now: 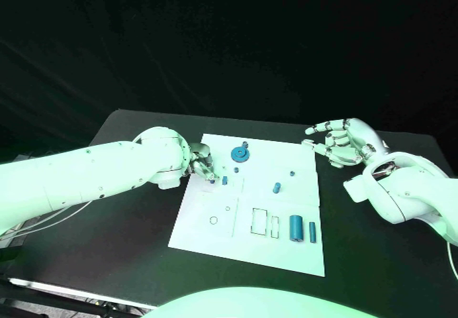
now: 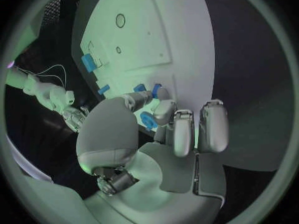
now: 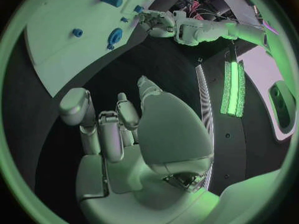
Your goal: Assemble the parts on the task board
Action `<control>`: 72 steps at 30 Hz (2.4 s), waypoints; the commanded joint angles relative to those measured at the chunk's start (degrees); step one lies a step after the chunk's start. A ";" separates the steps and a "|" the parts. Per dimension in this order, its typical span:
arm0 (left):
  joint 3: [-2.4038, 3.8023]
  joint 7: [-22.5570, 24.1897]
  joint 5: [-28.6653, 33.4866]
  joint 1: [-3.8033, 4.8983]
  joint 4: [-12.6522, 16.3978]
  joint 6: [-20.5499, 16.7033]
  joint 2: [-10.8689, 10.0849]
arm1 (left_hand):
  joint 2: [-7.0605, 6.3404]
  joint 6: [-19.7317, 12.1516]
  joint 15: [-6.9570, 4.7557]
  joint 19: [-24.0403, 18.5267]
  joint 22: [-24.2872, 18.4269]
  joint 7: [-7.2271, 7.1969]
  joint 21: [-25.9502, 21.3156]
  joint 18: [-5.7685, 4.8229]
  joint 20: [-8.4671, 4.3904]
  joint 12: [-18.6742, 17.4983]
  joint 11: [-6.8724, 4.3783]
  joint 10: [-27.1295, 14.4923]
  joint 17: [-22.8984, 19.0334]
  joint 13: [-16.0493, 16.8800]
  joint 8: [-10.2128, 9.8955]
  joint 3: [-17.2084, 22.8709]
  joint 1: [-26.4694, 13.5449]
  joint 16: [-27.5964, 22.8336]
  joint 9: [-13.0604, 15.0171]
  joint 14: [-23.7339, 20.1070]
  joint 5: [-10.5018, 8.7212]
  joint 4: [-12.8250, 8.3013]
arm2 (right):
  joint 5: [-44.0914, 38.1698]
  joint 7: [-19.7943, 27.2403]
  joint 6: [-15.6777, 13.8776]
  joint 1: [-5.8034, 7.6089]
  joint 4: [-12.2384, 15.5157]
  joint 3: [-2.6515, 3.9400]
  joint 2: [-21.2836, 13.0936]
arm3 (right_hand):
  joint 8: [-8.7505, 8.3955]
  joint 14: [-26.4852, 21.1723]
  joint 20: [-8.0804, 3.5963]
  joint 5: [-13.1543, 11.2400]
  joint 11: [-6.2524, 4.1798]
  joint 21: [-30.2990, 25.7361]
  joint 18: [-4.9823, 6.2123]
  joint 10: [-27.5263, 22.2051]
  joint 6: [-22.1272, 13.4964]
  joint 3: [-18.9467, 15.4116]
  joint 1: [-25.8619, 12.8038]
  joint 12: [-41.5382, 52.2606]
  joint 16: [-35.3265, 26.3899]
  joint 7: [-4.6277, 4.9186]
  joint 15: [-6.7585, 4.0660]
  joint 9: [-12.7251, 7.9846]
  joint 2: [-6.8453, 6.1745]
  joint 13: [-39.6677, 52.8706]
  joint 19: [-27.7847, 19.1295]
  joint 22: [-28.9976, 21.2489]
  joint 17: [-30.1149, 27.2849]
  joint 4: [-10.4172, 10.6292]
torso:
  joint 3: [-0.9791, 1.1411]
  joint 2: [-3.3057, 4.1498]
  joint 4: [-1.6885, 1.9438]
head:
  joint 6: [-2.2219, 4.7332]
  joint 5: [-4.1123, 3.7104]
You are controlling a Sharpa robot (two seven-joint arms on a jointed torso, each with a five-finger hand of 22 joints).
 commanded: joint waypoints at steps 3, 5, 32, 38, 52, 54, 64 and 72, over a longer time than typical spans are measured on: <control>-0.07 0.33 0.48 -0.12 -0.36 0.42 0.18 | -0.27 -0.06 -0.52 0.15 0.64 0.38 0.10 -0.95 -0.20 -0.01 0.07 -0.52 13.08 -0.25 -0.46 -2.74 -0.84 0.03 -0.07 5.36 -0.10 1.25 | -0.14 0.55 0.54 -0.05 -0.04 0.01 -0.01 | 0.21 3.90 -0.12 0.16 -0.20 -0.34 1.04 -0.32 0.16 0.23 -0.85 -0.26 -0.29 -0.10 -0.44 -0.07 0.01 -0.09 -0.47 -0.11 7.41 0.11 | 0.04 0.01 0.02 | -0.07 -0.06; -0.07 0.33 0.43 -0.12 -0.50 0.48 0.14 | -0.40 -0.04 -0.52 0.13 0.61 0.39 0.07 -0.94 -0.21 0.00 0.07 -0.56 13.02 -0.24 -0.51 -3.71 -0.87 0.00 -0.07 5.35 -0.08 1.76 | -0.14 0.55 0.53 -0.05 -0.06 0.01 0.00 | 0.21 3.90 -0.12 0.16 -0.20 -0.34 1.04 -0.32 0.16 0.23 -0.85 -0.26 -0.29 -0.10 -0.44 -0.07 0.01 -0.09 -0.47 -0.11 7.41 0.11 | 0.04 -0.02 0.01 | -0.11 -0.08; 0.65 1.45 3.95 -0.09 2.20 -6.67 -2.18 | -1.02 -0.68 -0.38 0.05 0.46 0.71 -0.23 -0.88 -0.23 -0.25 0.36 -1.60 12.09 -1.02 -1.03 -18.03 -5.39 -0.57 0.14 5.08 -0.39 4.43 | -0.11 0.41 0.53 -0.29 -0.19 0.01 0.06 | 0.19 3.87 -0.12 0.16 -0.18 -0.60 1.08 -0.43 0.11 0.24 -1.00 -0.35 -0.35 -0.09 -0.44 -0.10 0.08 -0.20 -0.55 -0.24 7.31 0.12 | 0.04 -0.01 0.01 | 0.12 -0.31; 1.32 3.52 7.41 -0.05 2.94 -10.88 -3.02 | -0.18 -1.36 -0.35 -0.76 -0.64 0.84 -0.82 -0.61 -0.28 -0.96 0.46 -2.44 11.12 -2.10 -1.30 -19.71 -5.54 -1.18 0.14 4.78 -0.15 4.44 | -1.02 0.40 0.38 -0.34 -0.23 0.01 0.05 | 0.19 3.85 -0.11 0.16 -0.18 -0.66 1.09 -0.44 0.10 0.24 -1.05 -0.36 -0.38 -0.09 -0.44 -0.10 0.11 -0.21 -0.57 -0.27 7.24 0.13 | 0.04 -0.04 -0.05 | 0.26 -0.21; 0.67 23.88 9.94 -0.25 2.63 -24.26 -1.43 | -2.55 -15.02 7.40 -29.31 -35.25 10.08 -27.80 6.07 6.57 -24.88 9.09 -29.28 -27.33 -29.60 -13.72 -11.32 18.42 -31.02 -13.14 -21.50 0.76 2.94 | -0.90 0.28 -0.11 -0.37 -0.47 0.01 0.02 | 0.18 3.56 -0.11 0.18 -0.18 -1.85 1.31 -1.30 0.08 0.32 -1.07 -1.20 -0.87 -0.08 -0.42 -0.12 0.22 -1.19 -1.09 -0.98 6.26 0.08 | 0.07 0.06 0.05 | 1.00 -0.73; 0.45 26.63 7.63 -0.59 2.30 -25.00 -0.92 | -3.84 -15.35 7.88 -29.32 -36.16 10.37 -29.26 6.08 7.05 -27.78 9.59 -30.38 -28.64 -32.68 -14.92 -11.39 19.60 -31.60 -15.55 -22.39 0.50 2.47 | -0.91 0.24 -0.20 -0.39 -0.53 0.01 0.06 | 0.19 3.51 -0.11 0.19 -0.18 -2.00 1.33 -1.60 0.09 0.35 -1.03 -1.50 -0.96 -0.08 -0.43 -0.12 0.23 -1.54 -1.15 -1.07 6.08 0.05 | 0.08 0.03 0.17 | 1.08 -0.85; -0.58 31.43 -5.02 -1.22 -0.46 -21.29 1.46 | -3.32 -16.98 8.65 -29.21 -39.19 9.61 -34.33 6.16 7.89 -35.25 10.47 -34.65 -34.28 -41.99 -16.51 -18.28 24.43 -34.01 -22.85 -25.46 0.42 1.61 | -0.84 0.31 -0.16 -0.55 -0.70 0.01 0.25 | 0.21 3.35 -0.10 0.19 -0.20 -2.56 1.43 -2.21 0.11 0.44 -0.91 -2.13 -1.24 -0.09 -0.43 -0.13 0.25 -2.23 -1.40 -1.38 5.57 0.01 | 0.00 -0.01 0.04 | 1.29 -0.67; -1.11 30.82 -12.03 -1.29 -3.41 -19.95 3.64 | -3.12 -16.36 8.63 -27.95 -38.34 9.18 -33.05 6.13 7.78 -35.66 10.53 -35.13 -34.65 -43.83 -16.46 -19.80 25.69 -31.23 -24.97 -24.03 0.55 2.19 | -0.82 0.34 -0.10 -0.71 -0.73 0.01 0.33 | 0.21 3.35 -0.10 0.19 -0.20 -2.56 1.43 -2.21 0.11 0.44 -0.91 -2.13 -1.24 -0.09 -0.43 -0.13 0.25 -2.23 -1.40 -1.38 5.57 0.01 | 0.00 0.00 -0.09 | 1.43 -0.68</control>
